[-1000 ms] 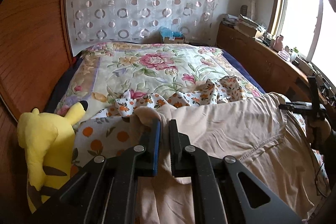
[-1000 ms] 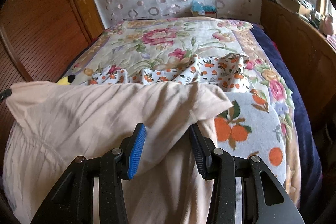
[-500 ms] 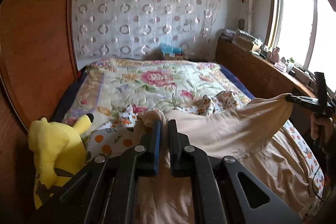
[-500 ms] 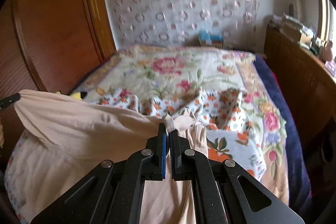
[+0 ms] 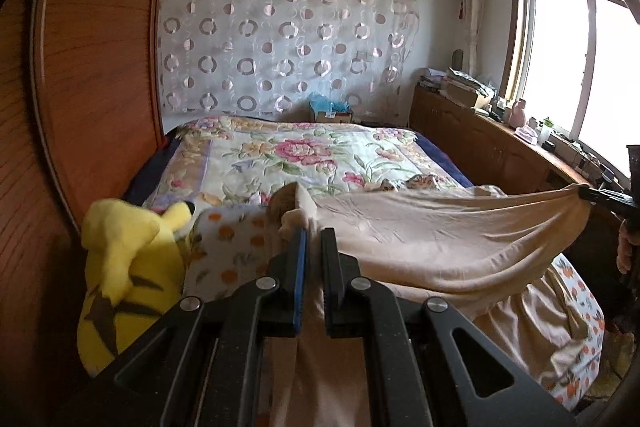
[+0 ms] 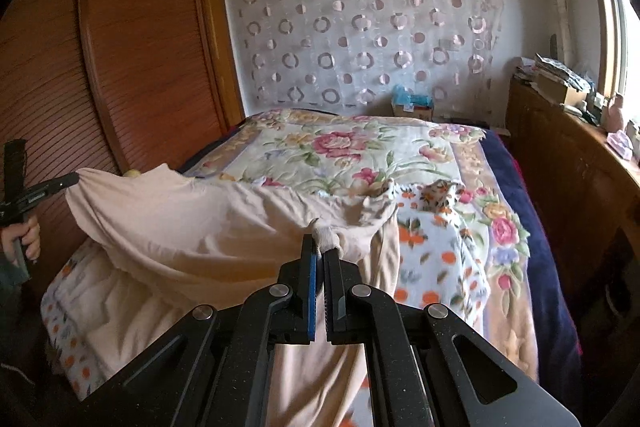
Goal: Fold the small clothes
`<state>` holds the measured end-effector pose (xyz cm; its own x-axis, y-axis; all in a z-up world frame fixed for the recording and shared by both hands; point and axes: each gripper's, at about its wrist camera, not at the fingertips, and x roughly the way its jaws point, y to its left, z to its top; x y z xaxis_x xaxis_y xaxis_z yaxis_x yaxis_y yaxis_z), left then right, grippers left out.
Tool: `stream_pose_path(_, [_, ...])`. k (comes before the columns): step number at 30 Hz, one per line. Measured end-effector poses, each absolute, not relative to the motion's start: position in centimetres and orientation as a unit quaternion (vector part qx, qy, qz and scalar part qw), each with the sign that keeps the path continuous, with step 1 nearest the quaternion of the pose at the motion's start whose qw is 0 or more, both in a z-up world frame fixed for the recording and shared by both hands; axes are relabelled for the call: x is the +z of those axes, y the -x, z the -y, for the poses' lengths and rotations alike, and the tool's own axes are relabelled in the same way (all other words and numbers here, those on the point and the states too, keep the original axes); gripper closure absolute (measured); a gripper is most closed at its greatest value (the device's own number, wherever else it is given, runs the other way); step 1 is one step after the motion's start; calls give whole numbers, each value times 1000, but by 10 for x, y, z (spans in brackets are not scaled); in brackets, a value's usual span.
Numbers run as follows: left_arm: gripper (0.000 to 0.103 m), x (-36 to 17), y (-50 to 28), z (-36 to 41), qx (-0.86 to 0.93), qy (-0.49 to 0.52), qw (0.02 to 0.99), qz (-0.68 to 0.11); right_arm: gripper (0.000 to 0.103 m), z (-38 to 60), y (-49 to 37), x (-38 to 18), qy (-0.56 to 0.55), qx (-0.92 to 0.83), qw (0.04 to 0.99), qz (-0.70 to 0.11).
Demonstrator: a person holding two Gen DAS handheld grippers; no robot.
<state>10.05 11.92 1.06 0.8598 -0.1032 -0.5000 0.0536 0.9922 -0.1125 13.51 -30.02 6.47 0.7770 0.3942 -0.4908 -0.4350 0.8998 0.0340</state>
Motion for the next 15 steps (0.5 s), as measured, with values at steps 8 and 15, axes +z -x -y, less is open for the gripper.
stream_pose_path(8, [95,-4,-53,-122,-24,57,960,-272,100,313,-74,59,48,221,939,-259])
stream_pose_path(15, [95,-11,-26,-122,-21,49,957,-284,100,313,-44,74,57,215,935,-275])
